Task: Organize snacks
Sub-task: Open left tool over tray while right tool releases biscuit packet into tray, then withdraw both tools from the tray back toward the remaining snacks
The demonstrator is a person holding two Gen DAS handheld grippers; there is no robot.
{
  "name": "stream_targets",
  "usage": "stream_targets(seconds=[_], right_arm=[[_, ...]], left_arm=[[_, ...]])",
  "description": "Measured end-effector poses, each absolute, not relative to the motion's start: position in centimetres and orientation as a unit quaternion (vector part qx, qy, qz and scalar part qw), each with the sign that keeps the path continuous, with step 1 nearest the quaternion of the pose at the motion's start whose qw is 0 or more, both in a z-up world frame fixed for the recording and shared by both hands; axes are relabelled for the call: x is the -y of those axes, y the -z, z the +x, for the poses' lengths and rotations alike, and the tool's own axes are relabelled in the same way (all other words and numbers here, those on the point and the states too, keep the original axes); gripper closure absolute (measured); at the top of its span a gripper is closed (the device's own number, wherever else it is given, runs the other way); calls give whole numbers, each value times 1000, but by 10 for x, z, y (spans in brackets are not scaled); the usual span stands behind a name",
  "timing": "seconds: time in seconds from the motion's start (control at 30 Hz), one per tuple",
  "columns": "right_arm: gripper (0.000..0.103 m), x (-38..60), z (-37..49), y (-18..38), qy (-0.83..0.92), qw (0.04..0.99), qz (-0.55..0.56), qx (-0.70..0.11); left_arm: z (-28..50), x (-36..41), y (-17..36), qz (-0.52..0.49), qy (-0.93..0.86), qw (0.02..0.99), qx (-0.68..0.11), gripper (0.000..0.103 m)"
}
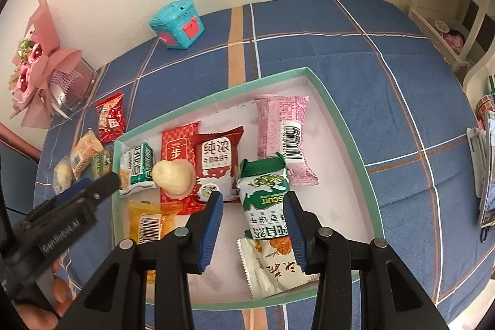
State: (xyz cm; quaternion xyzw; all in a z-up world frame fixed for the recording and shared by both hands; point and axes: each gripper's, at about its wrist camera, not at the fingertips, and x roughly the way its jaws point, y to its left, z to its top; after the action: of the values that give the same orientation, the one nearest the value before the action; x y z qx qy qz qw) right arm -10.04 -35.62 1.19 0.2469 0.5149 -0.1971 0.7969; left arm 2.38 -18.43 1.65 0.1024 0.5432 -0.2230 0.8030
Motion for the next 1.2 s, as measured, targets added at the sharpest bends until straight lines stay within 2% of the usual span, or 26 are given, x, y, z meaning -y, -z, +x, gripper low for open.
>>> stream_targets(seconds=[0.47, 0.6, 0.67, 0.8, 0.93, 1.1, 1.2], right_arm=[[59, 326, -98, -20, 189, 804, 222, -518], [41, 322, -96, -15, 204, 796, 212, -530], [40, 321, -97, -12, 204, 792, 213, -534], [28, 316, -98, -9, 204, 792, 206, -537], [23, 310, -98, -9, 203, 795, 194, -538], [5, 304, -97, -6, 198, 798, 188, -538], [3, 300, -96, -3, 198, 798, 179, -540]], left_arm=[[24, 155, -17, 106, 186, 809, -548, 47], [22, 148, -14, 105, 172, 809, -552, 46], [22, 142, -14, 96, 164, 810, -554, 46], [22, 130, -13, 82, 147, 814, -557, 46], [22, 122, -12, 83, 127, 816, -558, 46], [20, 116, -15, 92, 116, 821, -552, 46], [20, 114, -15, 92, 112, 820, -554, 46]])
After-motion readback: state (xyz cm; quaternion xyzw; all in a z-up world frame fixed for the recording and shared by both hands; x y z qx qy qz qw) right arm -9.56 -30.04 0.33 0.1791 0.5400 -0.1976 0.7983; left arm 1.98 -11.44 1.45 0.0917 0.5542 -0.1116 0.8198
